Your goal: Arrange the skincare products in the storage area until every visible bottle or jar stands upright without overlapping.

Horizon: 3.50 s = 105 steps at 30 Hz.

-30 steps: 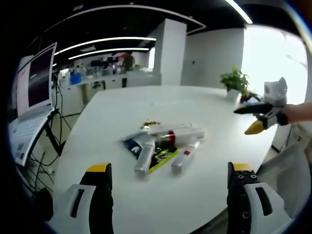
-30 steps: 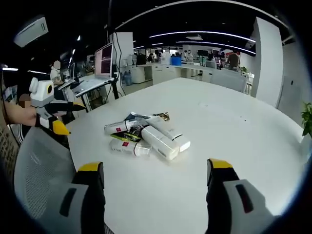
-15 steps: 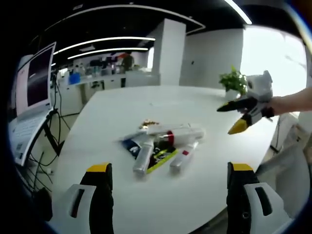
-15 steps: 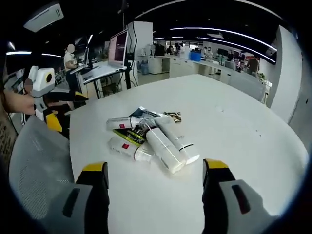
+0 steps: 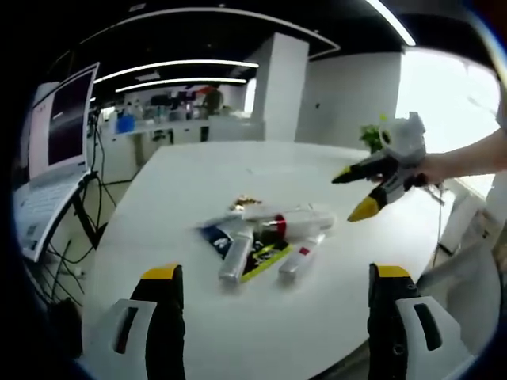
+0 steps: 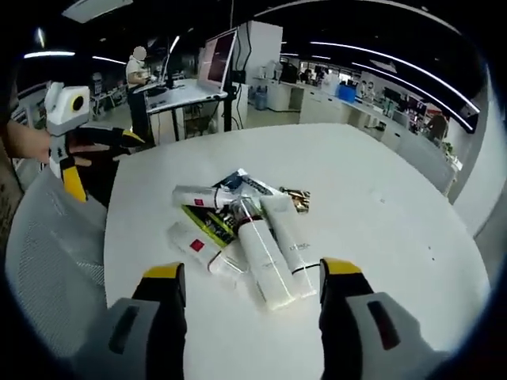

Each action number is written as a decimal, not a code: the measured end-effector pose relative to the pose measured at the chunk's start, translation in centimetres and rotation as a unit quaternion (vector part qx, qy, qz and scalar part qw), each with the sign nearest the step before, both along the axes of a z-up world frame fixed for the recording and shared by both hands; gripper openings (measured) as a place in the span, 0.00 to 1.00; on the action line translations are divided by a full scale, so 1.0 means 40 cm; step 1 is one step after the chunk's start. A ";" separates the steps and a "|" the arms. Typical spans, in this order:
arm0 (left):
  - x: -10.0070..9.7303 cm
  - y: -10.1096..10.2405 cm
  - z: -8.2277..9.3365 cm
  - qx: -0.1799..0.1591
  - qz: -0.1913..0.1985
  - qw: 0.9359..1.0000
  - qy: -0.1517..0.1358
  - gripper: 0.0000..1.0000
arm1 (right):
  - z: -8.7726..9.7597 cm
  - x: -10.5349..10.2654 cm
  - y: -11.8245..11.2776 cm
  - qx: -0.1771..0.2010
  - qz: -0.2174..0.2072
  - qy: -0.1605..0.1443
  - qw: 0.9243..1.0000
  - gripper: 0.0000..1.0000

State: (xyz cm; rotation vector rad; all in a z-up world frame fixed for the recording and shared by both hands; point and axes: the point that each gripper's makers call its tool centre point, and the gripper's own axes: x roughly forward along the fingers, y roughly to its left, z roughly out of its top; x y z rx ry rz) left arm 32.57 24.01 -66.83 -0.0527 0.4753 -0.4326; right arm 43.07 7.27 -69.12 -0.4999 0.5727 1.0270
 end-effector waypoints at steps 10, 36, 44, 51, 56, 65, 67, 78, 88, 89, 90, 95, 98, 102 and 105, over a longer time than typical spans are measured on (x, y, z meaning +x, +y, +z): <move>-0.002 -0.003 -0.002 0.004 -0.004 1.000 0.003 0.95 | -0.024 0.033 0.058 -0.031 0.068 -0.005 0.997 0.56; 0.001 0.005 -0.018 0.015 -0.003 1.000 0.006 0.94 | -0.162 0.092 0.147 -0.105 0.134 0.057 0.984 0.34; 0.002 0.007 -0.018 0.025 0.002 1.000 0.004 0.94 | -0.192 0.101 0.146 -0.134 0.125 0.078 0.980 0.29; 0.000 0.005 -0.018 0.030 -0.003 1.000 0.005 0.94 | -0.216 0.101 0.148 -0.181 0.146 0.086 0.969 0.29; -0.001 0.003 -0.018 0.030 -0.004 1.000 0.007 0.94 | -0.233 0.100 0.143 -0.227 0.163 0.087 0.956 0.30; -0.003 -0.002 -0.021 0.033 -0.009 0.999 0.010 0.94 | -0.244 0.102 0.140 -0.243 0.165 0.117 0.949 0.31; -0.004 -0.002 -0.022 0.034 -0.010 0.999 0.011 0.93 | -0.244 0.101 0.141 -0.249 0.167 0.118 0.947 0.31; -0.004 -0.001 -0.023 0.042 -0.010 0.999 0.009 0.93 | -0.243 0.105 0.139 -0.246 0.157 0.121 0.949 0.29; -0.004 -0.002 -0.027 0.053 -0.015 0.998 0.009 0.92 | -0.239 0.105 0.140 -0.225 0.147 0.111 0.957 0.29; -0.004 -0.002 -0.026 0.054 -0.016 0.998 0.009 0.92 | -0.237 0.106 0.139 -0.220 0.141 0.110 0.959 0.29; -0.005 -0.003 -0.025 0.055 -0.017 0.998 0.007 0.92 | -0.235 0.107 0.137 -0.216 0.137 0.110 0.960 0.29; -0.006 -0.006 -0.025 0.058 -0.020 0.998 0.006 0.92 | -0.218 0.108 0.118 -0.203 0.121 0.104 0.966 0.28; -0.008 -0.009 -0.027 0.061 -0.023 0.998 0.006 0.92 | -0.199 0.112 0.108 -0.186 0.107 0.097 0.972 0.28; -0.009 -0.012 -0.027 0.064 -0.027 0.998 0.006 0.92 | -0.172 0.114 0.095 -0.164 0.088 0.088 0.979 0.28; -0.010 -0.013 -0.027 0.064 -0.028 0.998 0.006 0.92 | -0.154 0.117 0.081 -0.145 0.067 0.080 0.984 0.28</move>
